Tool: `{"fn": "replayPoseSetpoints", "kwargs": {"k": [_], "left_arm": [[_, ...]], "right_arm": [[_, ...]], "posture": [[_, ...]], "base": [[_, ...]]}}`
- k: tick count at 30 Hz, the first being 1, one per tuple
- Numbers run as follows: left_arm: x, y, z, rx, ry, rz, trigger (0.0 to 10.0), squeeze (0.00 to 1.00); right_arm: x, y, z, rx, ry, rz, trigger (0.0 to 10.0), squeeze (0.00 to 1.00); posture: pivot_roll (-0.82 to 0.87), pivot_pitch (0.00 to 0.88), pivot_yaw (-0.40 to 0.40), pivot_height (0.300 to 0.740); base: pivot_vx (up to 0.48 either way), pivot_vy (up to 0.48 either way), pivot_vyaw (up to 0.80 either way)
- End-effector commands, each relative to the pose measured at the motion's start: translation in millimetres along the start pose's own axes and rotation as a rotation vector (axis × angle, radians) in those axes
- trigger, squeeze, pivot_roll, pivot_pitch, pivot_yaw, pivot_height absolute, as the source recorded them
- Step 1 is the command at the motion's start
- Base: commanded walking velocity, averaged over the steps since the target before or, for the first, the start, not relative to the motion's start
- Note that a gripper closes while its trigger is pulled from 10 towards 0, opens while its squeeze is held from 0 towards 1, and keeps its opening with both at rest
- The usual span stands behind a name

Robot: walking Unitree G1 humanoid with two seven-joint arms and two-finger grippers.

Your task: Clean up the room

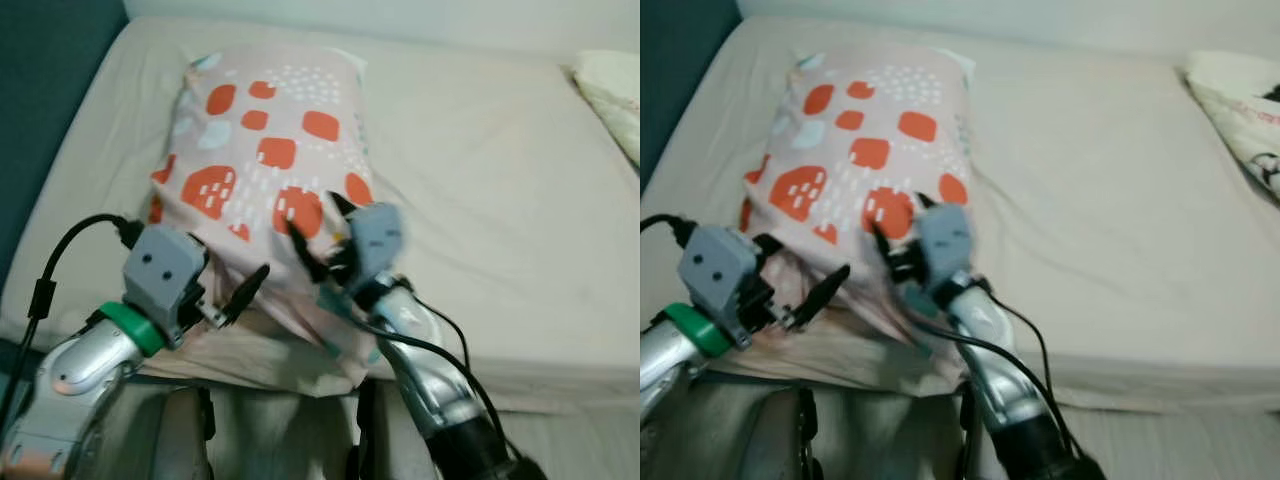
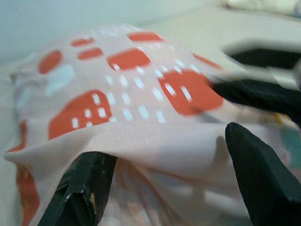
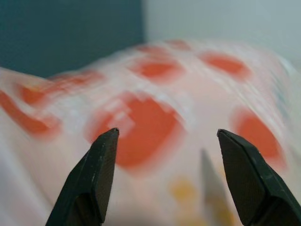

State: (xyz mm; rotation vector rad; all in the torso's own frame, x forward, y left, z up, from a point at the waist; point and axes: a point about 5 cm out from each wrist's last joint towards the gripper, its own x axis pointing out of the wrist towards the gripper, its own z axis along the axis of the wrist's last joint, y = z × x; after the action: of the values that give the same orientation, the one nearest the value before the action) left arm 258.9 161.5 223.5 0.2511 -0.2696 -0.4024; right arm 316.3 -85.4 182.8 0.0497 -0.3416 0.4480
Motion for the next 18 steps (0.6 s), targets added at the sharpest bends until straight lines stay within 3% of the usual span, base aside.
{"fn": "replayPoseSetpoints", "kwargs": {"k": [1,2,3,4,5,6,7,9,14,17,18], "left_arm": [[-0.5,2.7,-8,-0.003,0.043,0.083,10.0,0.0],[2.2,2.7,-16,-0.039,0.068,0.156,10.0,0.0],[2.2,2.7,-16,-0.039,0.068,0.156,10.0,0.0],[4.6,-5.5,-16,-0.082,0.069,0.145,10.0,0.0],[3.2,-19.3,-17,-0.106,0.096,0.064,10.0,0.0],[3.2,-19.3,-17,-0.106,0.096,0.064,10.0,0.0],[1.0,-29.5,-16,-0.12,0.111,-0.007,10.0,0.0],[-19.3,-52.0,-26,-0.1,0.186,-0.212,10.0,0.0],[-38.7,-55.8,-47,-0.045,0.314,-0.266,10.0,0.0],[-43.3,-56.3,-51,-0.033,0.343,-0.279,10.0,0.0],[-51.2,-51.7,-60,-0.006,0.405,-0.289,10.0,0.0]], "right_arm": [[-11.5,-11.7,-9,0.065,0.049,-0.072,10.0,0.0],[-23.3,-19.7,-18,0.1,0.085,-0.134,10.0,0.0],[-23.3,-19.7,-18,0.1,0.085,-0.134,10.0,0.0],[-37.1,-26.9,-26,0.135,0.116,-0.189,10.0,0.0],[-50.4,-31.8,-33,0.155,0.147,-0.225,10.0,0.0],[-50.4,-31.8,-33,0.155,0.147,-0.225,10.0,0.0],[-58.0,-34.0,-37,0.163,0.164,-0.24,10.0,0.0],[-71.2,-35.3,-44,0.126,0.204,-0.234,10.0,0.0],[-71.4,-39.6,-42,0.105,0.205,-0.244,10.0,0.0],[-70.8,-40.7,-41,0.103,0.203,-0.247,10.0,0.0],[-67.5,-43.2,-38,0.101,0.197,-0.249,10.0,0.0]], "posture": [[0.09,0.152,-0.035,0.579],[0.08,0.134,-0.027,0.579],[0.08,0.134,-0.027,0.579],[0.06,0.124,-0.022,0.579],[0.06,0.115,-0.013,0.579],[0.06,0.115,-0.013,0.579],[0.06,0.115,-0.013,0.579],[0.03,0.103,0.011,0.579],[0.01,0.088,0.024,0.579],[0.01,0.088,0.024,0.579],[0.01,0.076,0.021,0.579]], "base": [[0.0,0.0,0.0],[0.0,0.0,0.0],[0.0,0.0,0.0],[0.0,0.0,0.0],[0.0,0.0,0.0],[0.0,0.0,0.0],[0.0,0.0,0.0],[0.0,0.0,0.0],[0.0,0.0,0.0],[0.0,0.0,0.0],[0.0,0.0,0.0]]}}
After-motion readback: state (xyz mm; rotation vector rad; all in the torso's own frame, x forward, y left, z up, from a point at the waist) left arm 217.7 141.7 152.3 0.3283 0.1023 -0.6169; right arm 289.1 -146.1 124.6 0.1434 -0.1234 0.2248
